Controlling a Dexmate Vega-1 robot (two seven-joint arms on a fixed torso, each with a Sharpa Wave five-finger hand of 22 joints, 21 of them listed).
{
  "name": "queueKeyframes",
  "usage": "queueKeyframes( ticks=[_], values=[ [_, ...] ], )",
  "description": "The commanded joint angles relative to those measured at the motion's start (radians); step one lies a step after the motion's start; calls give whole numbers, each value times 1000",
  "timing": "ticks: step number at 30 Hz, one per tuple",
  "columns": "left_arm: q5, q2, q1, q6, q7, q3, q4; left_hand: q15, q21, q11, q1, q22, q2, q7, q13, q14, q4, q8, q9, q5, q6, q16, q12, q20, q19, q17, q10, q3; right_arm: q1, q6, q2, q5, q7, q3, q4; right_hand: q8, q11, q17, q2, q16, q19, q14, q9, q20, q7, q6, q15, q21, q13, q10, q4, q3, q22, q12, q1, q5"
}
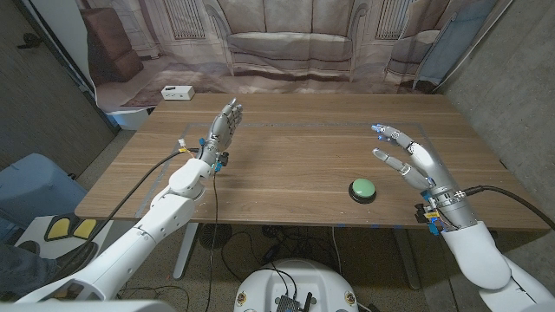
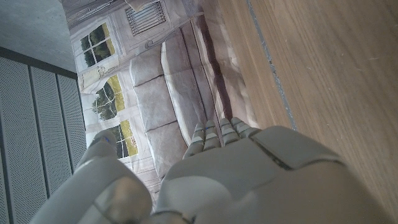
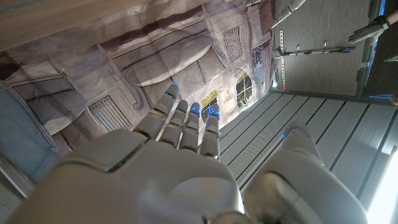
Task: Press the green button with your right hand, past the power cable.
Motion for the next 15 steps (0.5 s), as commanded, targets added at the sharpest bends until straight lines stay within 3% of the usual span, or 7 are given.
queueKeyframes(
  ticks=[1,7,15],
  values=[
    [-3,3,0,-18,-13,-5,8,2,-2,-1,10,3,6,2,1,-1,-4,-4,6,-2,4,-4,-2,5,-2,3,-1,2,-20,-59,17,-210,-108,14,-34,-2,-9,3,2,-3,4,-7,3,-3,0,-5,-5,-6,1,1,-2,5,2,0,10,6],
    [-6,1,-5,-29,-29,-4,22,2,-3,-1,11,3,8,2,1,0,-5,-4,6,-3,5,-3,-2,6,-1,3,1,2,-27,-113,2,-308,-161,7,-51,-5,-11,3,3,-6,5,-11,3,-4,-5,-9,-7,-8,1,-3,-3,5,2,-2,12,8],
    [-6,3,-6,-23,-28,-2,23,2,-5,-1,12,3,9,3,1,1,-5,-4,6,-3,7,-3,-3,7,0,3,0,2,-26,-171,-44,-362,-213,-13,-56,-6,-16,3,3,-7,5,-11,3,-7,-12,-10,-10,-10,1,-4,-4,6,2,-4,14,10]
  ],
)
